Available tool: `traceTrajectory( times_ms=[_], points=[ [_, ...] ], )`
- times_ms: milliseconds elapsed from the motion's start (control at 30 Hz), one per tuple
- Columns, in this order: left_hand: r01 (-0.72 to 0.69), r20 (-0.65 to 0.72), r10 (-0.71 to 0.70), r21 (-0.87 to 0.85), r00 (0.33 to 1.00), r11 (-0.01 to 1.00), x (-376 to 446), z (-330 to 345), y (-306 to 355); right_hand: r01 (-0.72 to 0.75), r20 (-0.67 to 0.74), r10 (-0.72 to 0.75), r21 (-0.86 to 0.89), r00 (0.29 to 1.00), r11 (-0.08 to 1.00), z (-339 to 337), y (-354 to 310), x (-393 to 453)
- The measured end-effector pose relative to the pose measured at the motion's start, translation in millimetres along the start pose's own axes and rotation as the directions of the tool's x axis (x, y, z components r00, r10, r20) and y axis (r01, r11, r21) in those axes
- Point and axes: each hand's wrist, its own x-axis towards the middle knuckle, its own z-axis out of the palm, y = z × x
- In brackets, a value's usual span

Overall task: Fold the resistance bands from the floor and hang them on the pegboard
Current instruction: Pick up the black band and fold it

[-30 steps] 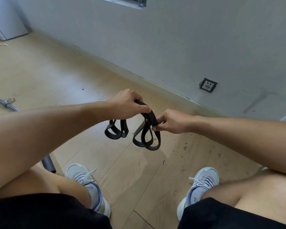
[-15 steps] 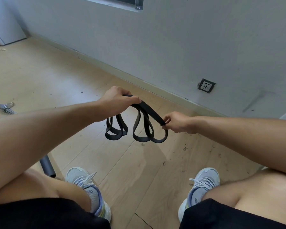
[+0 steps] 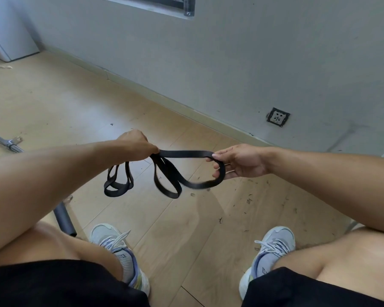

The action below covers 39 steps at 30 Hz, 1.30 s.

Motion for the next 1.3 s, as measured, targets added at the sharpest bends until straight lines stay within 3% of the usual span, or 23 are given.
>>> traceTrajectory(
  times_ms=[100, 200, 267, 433, 667, 800, 967, 1167, 1300],
  points=[
    [0.007, -0.013, -0.007, -0.001, 1.000, 1.000, -0.1, -2.5, -1.2, -0.003, -0.013, 0.000, -0.191, 1.000, 0.982, 0.2, 0.4, -1.1],
    [0.002, -0.033, -0.003, -0.024, 0.999, 1.000, -0.7, -6.5, -1.5, -0.015, -0.055, -0.012, -0.471, 0.998, 0.882, -1.3, 6.8, -2.9],
    [-0.024, -0.007, 0.023, -0.048, 1.000, 0.999, -2.5, -7.8, -1.1, -0.049, -0.071, 0.012, -0.551, 0.997, 0.833, -1.5, 11.9, -2.4],
    [-0.114, 0.050, 0.119, -0.102, 0.992, 0.988, -12.5, -7.2, 9.3, -0.103, -0.063, 0.081, -0.592, 0.995, 0.800, 1.1, 13.0, -1.4],
    [-0.224, 0.119, 0.246, -0.172, 0.962, 0.959, -32.5, -0.5, 37.0, -0.044, -0.050, 0.012, -0.704, 0.999, 0.708, 13.5, 8.7, -1.3],
    [-0.288, 0.137, 0.309, -0.152, 0.941, 0.945, -38.7, 6.0, 51.1, 0.062, -0.055, -0.149, -0.733, 0.987, 0.678, 28.0, 3.1, -0.3],
    [-0.338, 0.147, 0.355, -0.128, 0.923, 0.932, -42.1, 9.0, 59.6, 0.274, -0.015, -0.382, -0.669, 0.924, 0.690, 49.5, -9.6, 0.3],
    [-0.360, 0.173, 0.390, -0.179, 0.905, 0.916, -40.3, 6.8, 58.9, 0.355, -0.052, -0.482, -0.609, 0.875, 0.710, 56.8, -14.6, -1.0],
    [-0.407, 0.216, 0.430, -0.142, 0.877, 0.902, -36.2, 2.1, 56.1, 0.296, -0.111, -0.472, -0.649, 0.875, 0.701, 47.8, -23.3, -15.6]
  ],
)
